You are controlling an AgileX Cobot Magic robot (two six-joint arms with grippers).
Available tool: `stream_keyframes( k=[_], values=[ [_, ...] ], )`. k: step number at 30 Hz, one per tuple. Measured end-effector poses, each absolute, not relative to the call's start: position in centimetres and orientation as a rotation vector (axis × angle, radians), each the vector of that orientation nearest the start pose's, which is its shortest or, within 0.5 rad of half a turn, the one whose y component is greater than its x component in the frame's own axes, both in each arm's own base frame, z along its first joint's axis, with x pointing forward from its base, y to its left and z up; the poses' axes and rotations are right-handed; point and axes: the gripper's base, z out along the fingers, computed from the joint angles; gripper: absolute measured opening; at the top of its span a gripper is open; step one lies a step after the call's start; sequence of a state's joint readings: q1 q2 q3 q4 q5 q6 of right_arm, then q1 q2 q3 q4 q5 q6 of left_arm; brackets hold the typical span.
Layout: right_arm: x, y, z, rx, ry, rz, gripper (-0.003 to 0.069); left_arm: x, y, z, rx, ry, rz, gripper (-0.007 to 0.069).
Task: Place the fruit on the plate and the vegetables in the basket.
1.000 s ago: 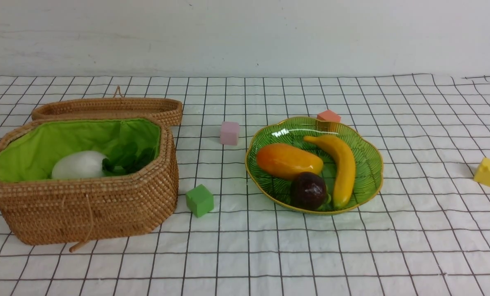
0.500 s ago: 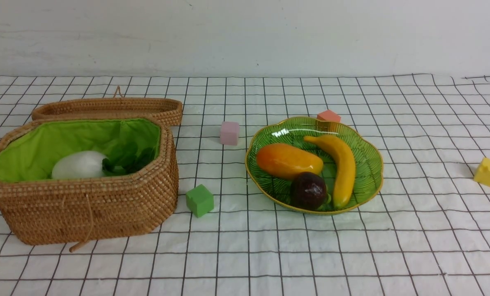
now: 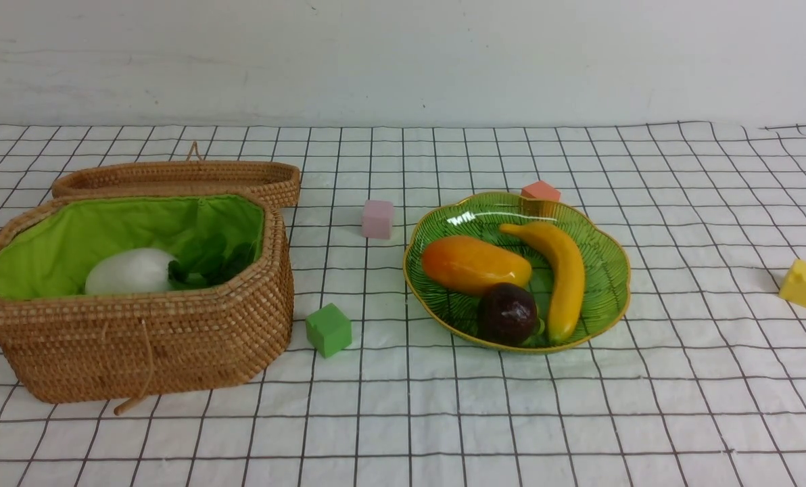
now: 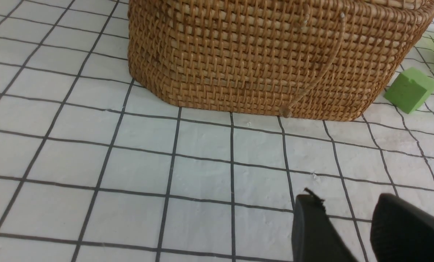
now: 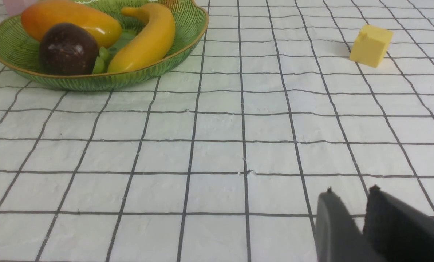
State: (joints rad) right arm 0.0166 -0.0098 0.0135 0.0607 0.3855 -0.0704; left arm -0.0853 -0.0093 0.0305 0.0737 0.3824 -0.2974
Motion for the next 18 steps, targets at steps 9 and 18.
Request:
stream_keyframes(
  k=[9, 18],
  values=[
    [5.21, 0.29, 17.46, -0.045, 1.872, 0.023, 0.0173, 5.25, -0.20, 16.91, -0.155, 1.885, -0.189, 0.0238],
    [5.21, 0.29, 17.46, -0.044, 1.872, 0.024, 0.0183, 5.24, -0.20, 16.90, -0.155, 1.885, -0.189, 0.0238]
  ],
)
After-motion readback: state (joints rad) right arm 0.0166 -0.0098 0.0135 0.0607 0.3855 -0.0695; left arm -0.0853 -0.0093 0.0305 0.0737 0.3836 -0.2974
